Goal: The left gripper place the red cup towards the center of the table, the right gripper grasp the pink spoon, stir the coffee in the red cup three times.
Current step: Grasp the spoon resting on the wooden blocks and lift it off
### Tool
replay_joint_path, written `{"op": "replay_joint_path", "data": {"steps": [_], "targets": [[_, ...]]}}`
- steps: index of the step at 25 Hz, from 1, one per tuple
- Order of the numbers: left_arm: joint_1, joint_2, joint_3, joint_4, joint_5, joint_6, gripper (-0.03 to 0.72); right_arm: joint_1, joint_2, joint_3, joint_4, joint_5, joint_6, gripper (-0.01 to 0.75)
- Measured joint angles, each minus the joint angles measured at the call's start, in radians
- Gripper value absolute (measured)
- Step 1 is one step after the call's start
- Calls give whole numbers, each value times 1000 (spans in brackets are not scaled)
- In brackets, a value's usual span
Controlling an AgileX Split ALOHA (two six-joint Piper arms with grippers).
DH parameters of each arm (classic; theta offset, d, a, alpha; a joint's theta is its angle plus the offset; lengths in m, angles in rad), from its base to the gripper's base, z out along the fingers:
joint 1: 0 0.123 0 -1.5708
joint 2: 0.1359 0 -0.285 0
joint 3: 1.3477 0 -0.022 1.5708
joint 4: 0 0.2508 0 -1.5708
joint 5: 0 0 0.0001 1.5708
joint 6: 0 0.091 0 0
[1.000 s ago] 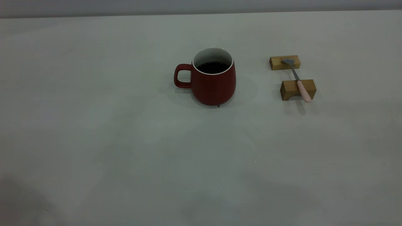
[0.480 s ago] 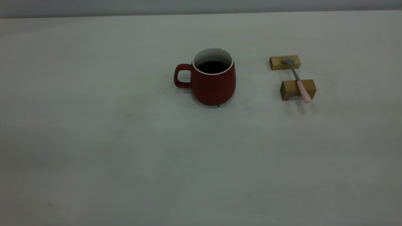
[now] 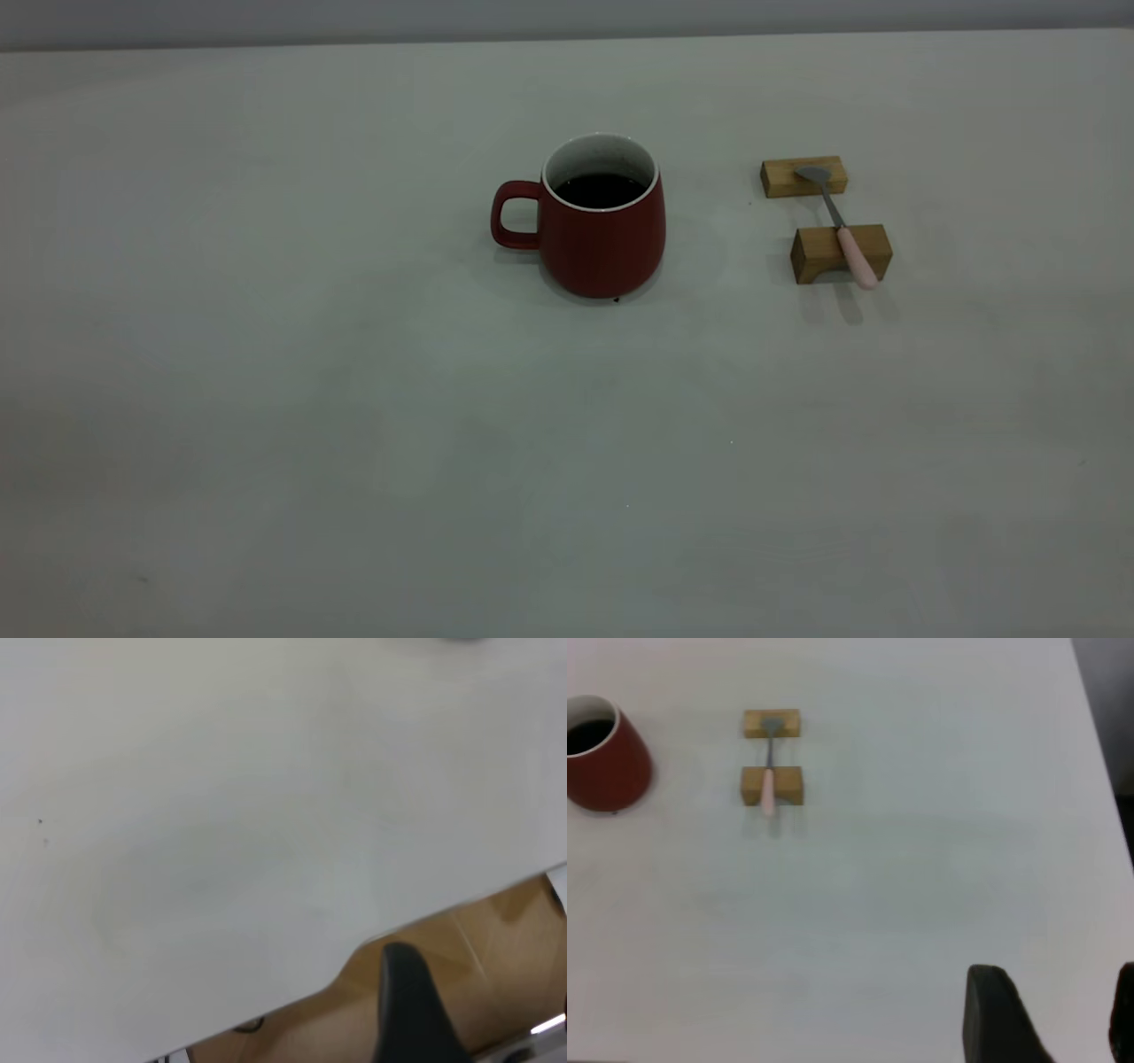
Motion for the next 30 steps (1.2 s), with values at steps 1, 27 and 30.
{"op": "replay_joint_path", "data": {"steps": [1,27,30], "targets": [[20,-8,0,0,0,0,482,0,0,0,7,0,0,348],[296,-120,0,-1,6,-1,482,14,1188,-177,445,-642,-371,518],[296,-120,0,-1,6,-1,482,56,1348,-242,501,-640,-451,580]]}}
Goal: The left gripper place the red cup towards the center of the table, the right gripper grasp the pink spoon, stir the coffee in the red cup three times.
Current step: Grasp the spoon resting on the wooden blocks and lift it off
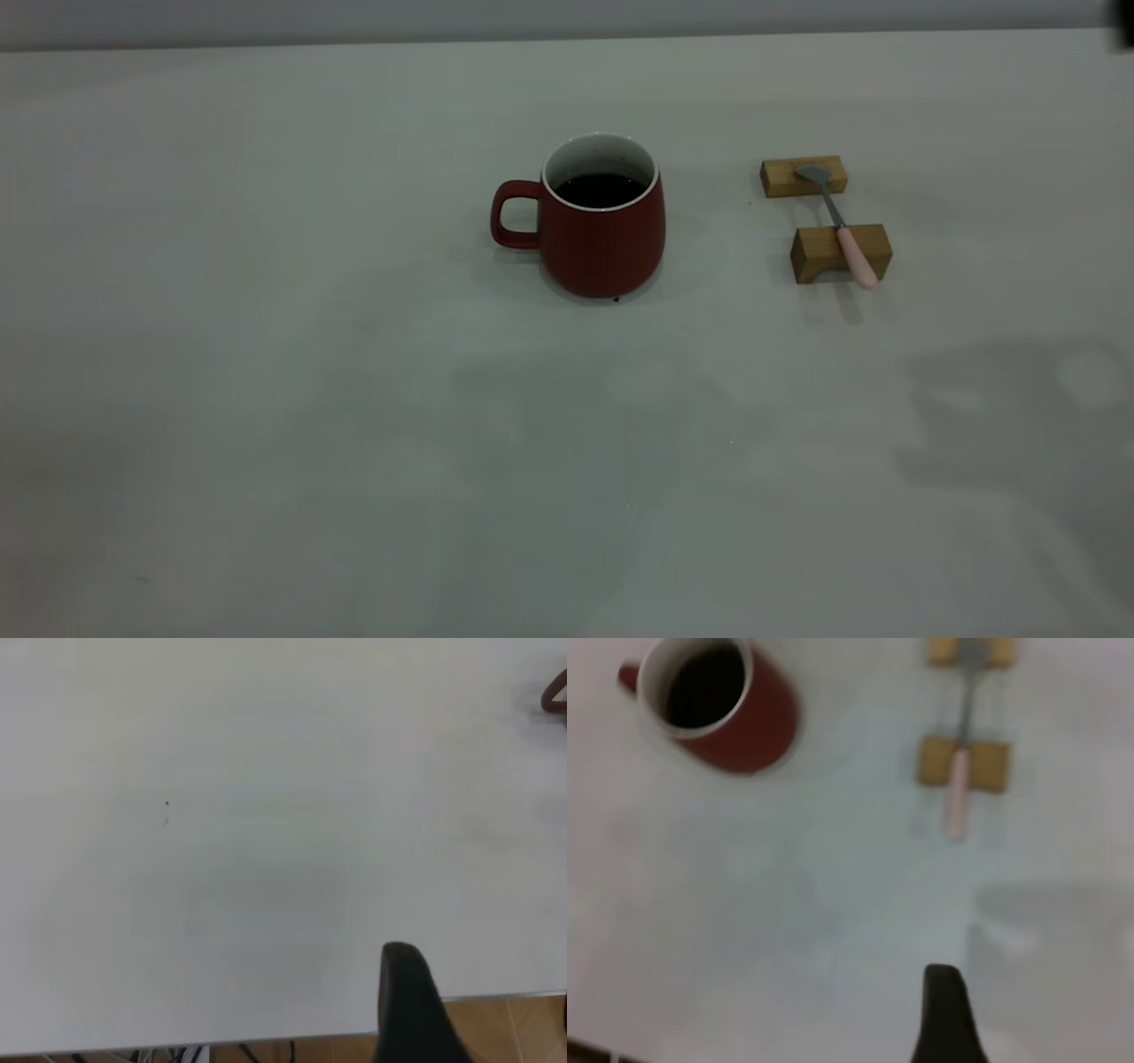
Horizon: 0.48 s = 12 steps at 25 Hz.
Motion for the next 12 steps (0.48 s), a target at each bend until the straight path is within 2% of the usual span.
{"op": "replay_joint_path", "data": {"steps": [5,12], "targets": [[0,0,0,0,0,0,482,69,273,-144,22,18,2,608],[0,0,0,1,0,0,482,76,585,-370,-59,53,157,605]]}}
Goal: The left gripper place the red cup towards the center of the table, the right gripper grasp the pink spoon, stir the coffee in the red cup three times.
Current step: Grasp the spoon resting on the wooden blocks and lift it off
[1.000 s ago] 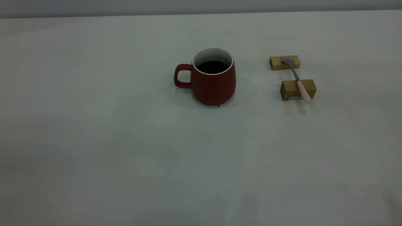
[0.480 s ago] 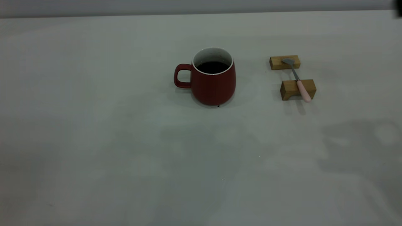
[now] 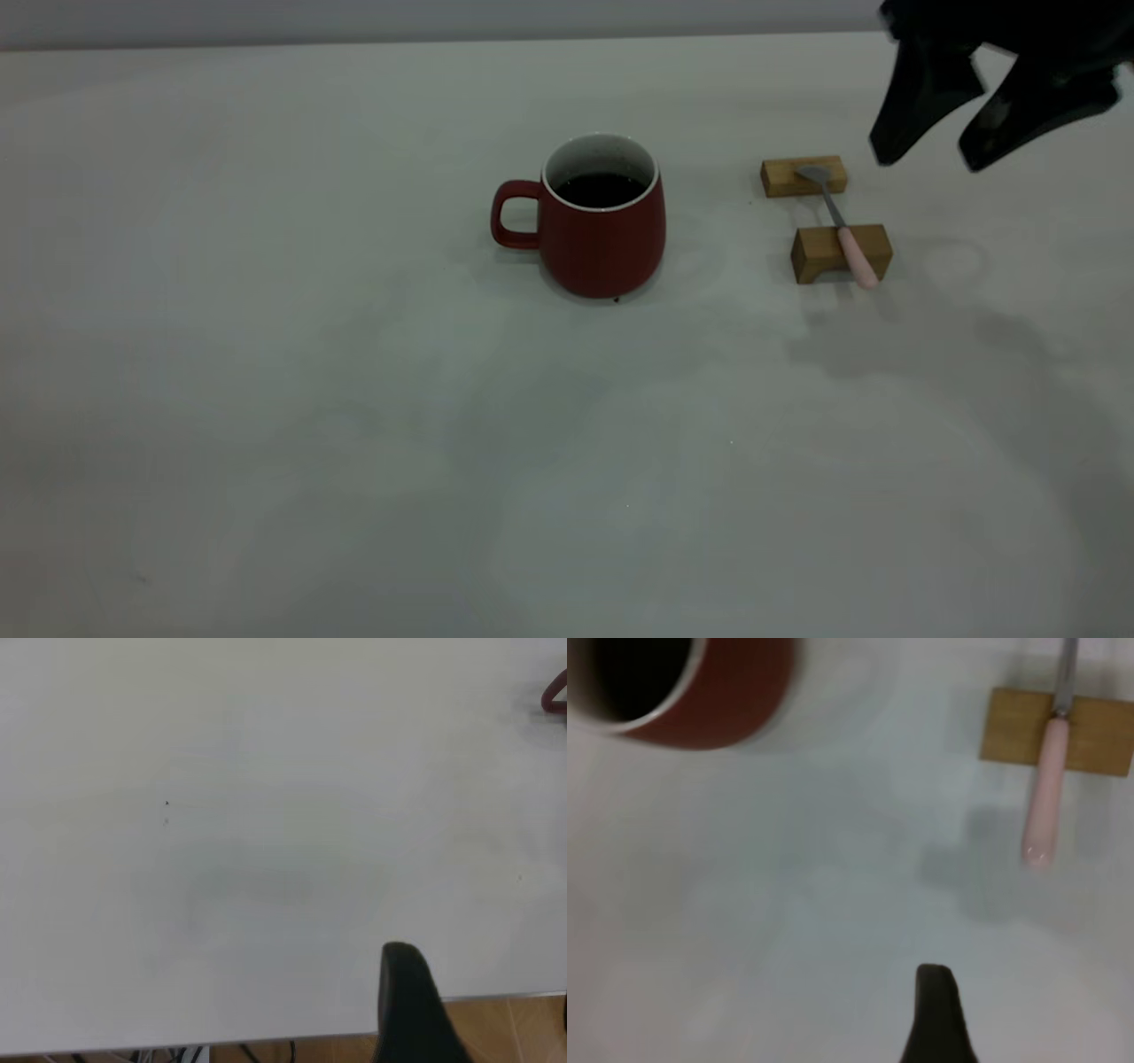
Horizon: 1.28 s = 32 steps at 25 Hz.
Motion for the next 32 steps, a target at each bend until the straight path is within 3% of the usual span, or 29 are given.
{"op": "replay_joint_path", "data": {"steps": [14,28,32], "targets": [[0,0,0,0,0,0,482,0,355,-300,-141,74,146,595],[1,0,0,0,0,0,482,19,454,-318,-128,33,152,589],[1,0,0,0,0,0,482,19,468,-318,-128,23,152,543]]}}
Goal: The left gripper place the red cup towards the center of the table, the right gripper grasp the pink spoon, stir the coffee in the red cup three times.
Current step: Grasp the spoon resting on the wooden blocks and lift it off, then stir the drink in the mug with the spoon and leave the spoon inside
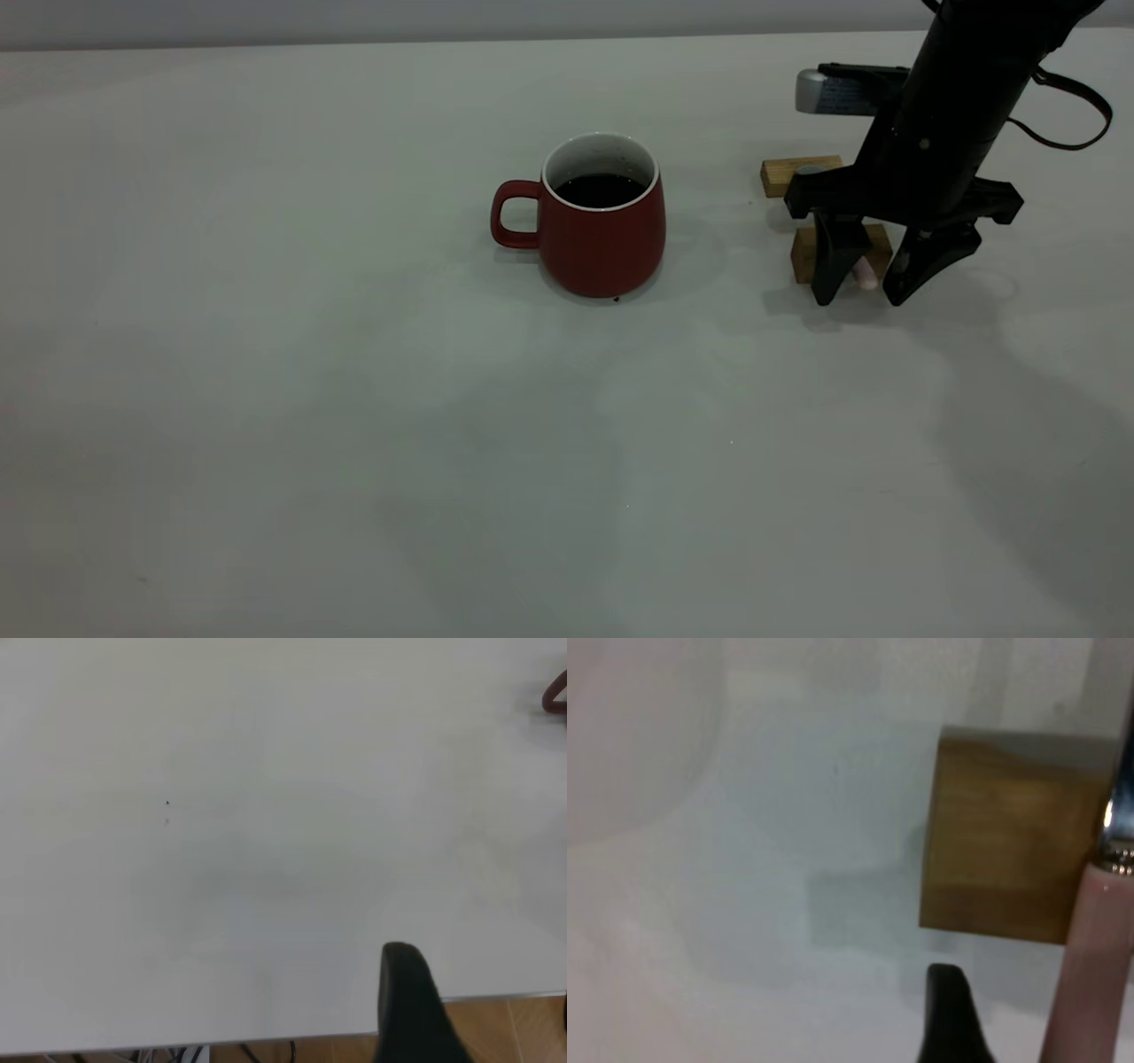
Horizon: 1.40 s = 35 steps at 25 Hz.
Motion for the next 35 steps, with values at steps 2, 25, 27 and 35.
{"op": "replay_joint_path", "data": {"steps": [2,25,27,35], "targets": [[0,0,0,0,0,0,482,0,-2,0,0,-1,0,471],[0,0,0,0,0,0,482,4,-225,1,999,480,4,133],[0,0,0,0,0,0,482,14,-212,1,1139,493,9,133],[0,0,0,1,0,0,482,60,-199,1,1352,494,305,133]]}}
